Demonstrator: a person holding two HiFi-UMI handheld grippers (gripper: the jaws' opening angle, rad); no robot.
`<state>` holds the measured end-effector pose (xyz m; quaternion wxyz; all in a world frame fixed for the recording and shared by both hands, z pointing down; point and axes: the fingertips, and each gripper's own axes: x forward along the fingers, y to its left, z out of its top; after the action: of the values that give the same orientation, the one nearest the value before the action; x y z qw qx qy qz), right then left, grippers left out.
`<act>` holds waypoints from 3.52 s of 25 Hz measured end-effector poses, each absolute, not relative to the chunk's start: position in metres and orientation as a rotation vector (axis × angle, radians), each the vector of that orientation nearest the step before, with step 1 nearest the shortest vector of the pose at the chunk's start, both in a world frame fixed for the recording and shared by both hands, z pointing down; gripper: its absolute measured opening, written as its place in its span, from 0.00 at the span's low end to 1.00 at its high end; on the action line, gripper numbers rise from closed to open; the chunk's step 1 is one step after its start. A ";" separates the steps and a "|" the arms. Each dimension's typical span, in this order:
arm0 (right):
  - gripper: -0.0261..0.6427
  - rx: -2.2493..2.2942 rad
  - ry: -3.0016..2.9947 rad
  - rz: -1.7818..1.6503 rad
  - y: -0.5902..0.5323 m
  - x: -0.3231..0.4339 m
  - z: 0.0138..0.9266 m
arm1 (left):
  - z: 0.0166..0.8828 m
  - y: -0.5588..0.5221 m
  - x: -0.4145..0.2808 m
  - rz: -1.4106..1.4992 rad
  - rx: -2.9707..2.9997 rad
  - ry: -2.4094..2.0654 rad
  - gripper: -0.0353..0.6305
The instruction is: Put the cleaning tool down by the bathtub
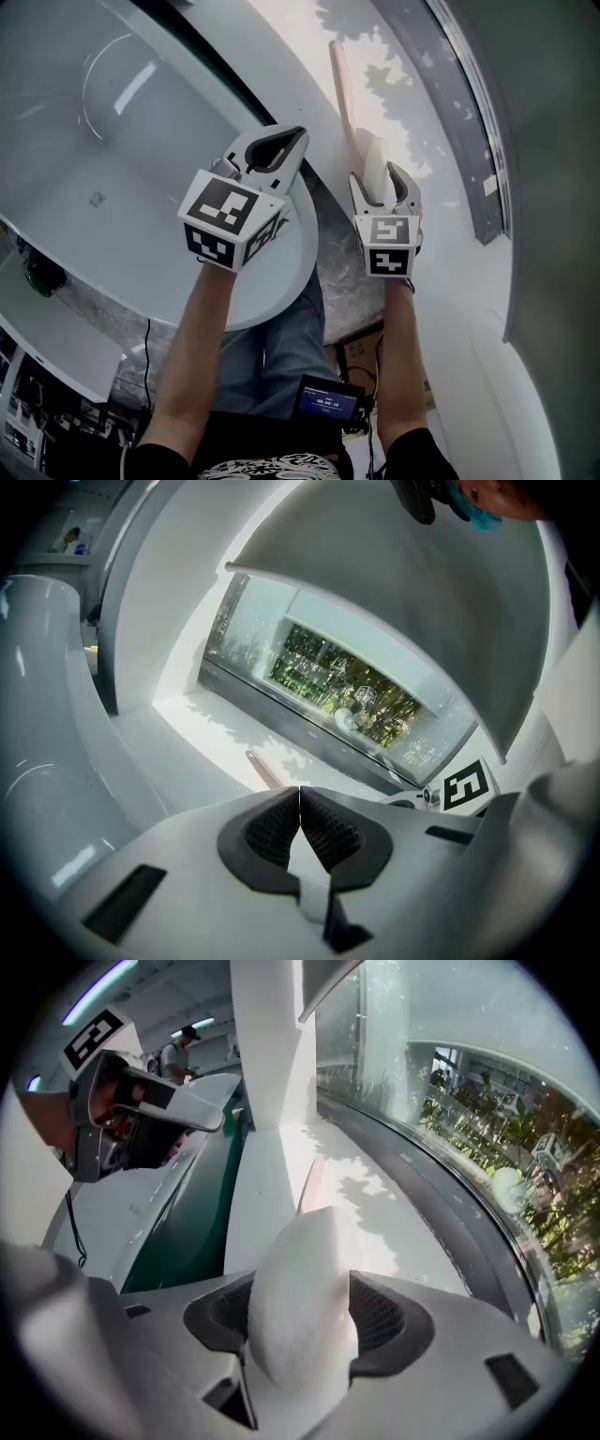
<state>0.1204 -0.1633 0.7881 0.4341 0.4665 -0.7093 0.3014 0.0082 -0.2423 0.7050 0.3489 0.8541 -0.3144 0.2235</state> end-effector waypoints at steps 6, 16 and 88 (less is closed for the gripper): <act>0.46 1.079 -1.817 0.748 -0.156 0.104 0.781 | 0.698 -0.244 0.008 0.579 2.224 -0.814 0.08; 0.46 0.972 -1.652 0.344 -0.157 0.126 0.790 | 0.697 -0.232 0.017 0.585 2.209 -0.801 0.08; 0.08 1.919 -2.011 0.301 -0.031 0.133 0.251 | 0.219 -0.126 -0.036 0.359 2.858 -1.038 0.08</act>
<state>0.1330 -0.0313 0.2512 0.1719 0.6761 -0.7086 0.1060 -0.0358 -0.1258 0.2189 0.0401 0.9327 -0.3387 0.1173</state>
